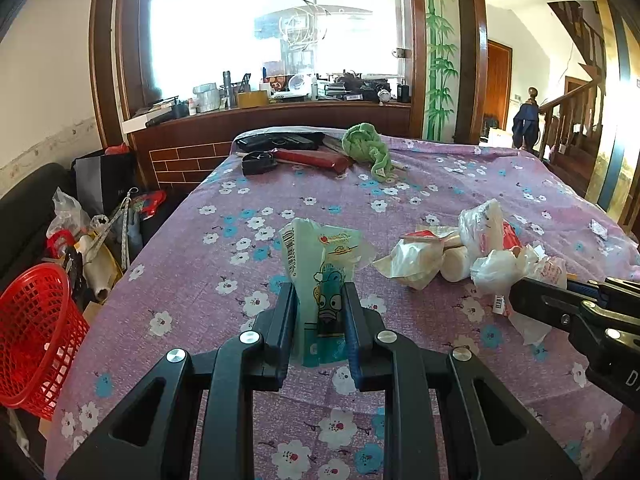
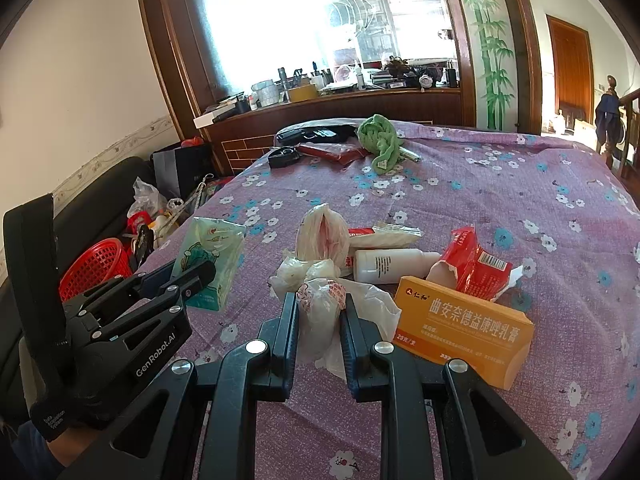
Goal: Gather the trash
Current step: 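Lift the teal pack and white bag off the bed in both grippers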
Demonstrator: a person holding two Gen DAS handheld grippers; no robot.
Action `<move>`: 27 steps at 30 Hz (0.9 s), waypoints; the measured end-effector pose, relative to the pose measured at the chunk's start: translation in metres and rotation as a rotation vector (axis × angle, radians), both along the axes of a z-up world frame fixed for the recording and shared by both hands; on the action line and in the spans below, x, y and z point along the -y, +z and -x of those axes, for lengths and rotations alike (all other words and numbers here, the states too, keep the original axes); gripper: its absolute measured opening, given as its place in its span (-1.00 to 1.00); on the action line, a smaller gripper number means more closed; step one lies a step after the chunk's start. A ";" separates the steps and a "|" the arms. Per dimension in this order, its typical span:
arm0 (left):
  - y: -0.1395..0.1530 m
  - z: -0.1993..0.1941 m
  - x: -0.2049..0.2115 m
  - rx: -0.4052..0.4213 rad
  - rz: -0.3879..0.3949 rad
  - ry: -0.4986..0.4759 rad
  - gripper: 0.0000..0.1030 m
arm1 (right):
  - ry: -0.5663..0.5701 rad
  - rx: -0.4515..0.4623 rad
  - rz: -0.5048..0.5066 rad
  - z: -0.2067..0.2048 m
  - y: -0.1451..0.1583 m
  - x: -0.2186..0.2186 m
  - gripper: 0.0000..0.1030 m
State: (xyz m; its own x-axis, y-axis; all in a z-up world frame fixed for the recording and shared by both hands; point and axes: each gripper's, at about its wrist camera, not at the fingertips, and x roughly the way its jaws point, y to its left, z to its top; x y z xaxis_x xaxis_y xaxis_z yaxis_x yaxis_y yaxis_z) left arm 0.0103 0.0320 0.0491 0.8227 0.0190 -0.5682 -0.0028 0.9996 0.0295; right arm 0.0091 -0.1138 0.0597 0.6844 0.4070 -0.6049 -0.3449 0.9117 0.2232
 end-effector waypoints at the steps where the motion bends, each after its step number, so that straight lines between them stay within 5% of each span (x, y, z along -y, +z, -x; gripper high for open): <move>1: 0.000 0.000 0.000 0.001 -0.001 0.001 -0.58 | 0.000 0.002 0.001 0.000 0.000 0.000 -0.58; 19: 0.005 0.002 0.001 0.022 -0.018 0.015 -0.58 | -0.013 0.030 0.000 0.002 0.006 0.003 -0.58; 27: 0.012 0.021 -0.001 0.019 -0.018 0.004 -0.58 | -0.046 -0.008 -0.082 0.008 0.009 0.018 -0.58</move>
